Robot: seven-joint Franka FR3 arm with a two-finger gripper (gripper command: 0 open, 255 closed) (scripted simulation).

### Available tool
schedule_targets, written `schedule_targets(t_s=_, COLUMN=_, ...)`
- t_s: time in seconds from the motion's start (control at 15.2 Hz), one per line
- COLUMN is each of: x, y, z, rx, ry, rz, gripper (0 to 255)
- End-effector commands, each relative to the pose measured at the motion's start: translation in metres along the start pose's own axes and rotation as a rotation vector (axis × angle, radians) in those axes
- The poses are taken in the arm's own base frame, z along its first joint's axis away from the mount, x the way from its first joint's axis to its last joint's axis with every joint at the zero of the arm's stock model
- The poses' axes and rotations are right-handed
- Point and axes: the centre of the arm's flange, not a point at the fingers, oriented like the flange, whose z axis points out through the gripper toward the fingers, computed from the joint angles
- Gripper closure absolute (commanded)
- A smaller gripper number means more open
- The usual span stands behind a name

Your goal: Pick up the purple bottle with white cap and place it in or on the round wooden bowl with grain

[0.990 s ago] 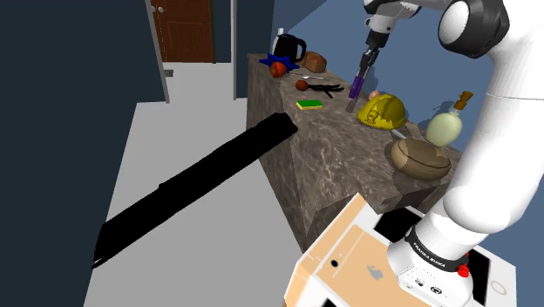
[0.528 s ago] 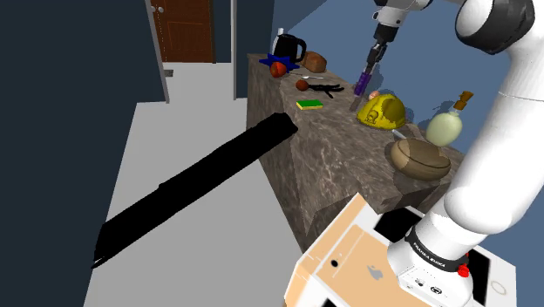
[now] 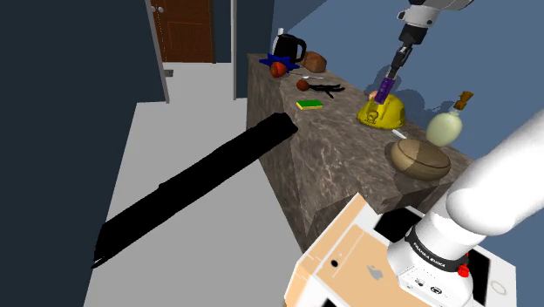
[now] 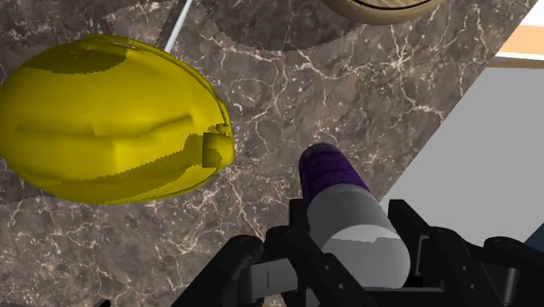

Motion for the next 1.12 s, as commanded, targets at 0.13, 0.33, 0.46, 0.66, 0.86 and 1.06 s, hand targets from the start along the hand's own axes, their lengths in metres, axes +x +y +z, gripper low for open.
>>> schedule_targets(t_s=0.13, x=-0.05, y=-0.016, z=-0.009, rx=-0.001, ry=0.0, rz=-0.001, gripper=255)
schedule_targets(t_s=0.33, x=-0.087, y=-0.03, z=-0.016, rx=-0.001, ry=0.0, rz=-0.001, gripper=255)
schedule_targets(t_s=0.46, x=-0.111, y=-0.039, z=-0.02, rx=-0.001, ry=0.0, rz=-0.001, gripper=255)
schedule_targets(t_s=0.66, x=-0.148, y=-0.053, z=-0.027, rx=-0.001, ry=0.0, rz=-0.001, gripper=255)
schedule_targets(t_s=0.86, x=-0.184, y=-0.066, z=-0.034, rx=-0.001, ry=0.0, rz=-0.001, gripper=255)
schedule_targets(t_s=1.06, x=-0.225, y=-0.082, z=-0.041, rx=-0.001, ry=0.0, rz=-0.001, gripper=255)
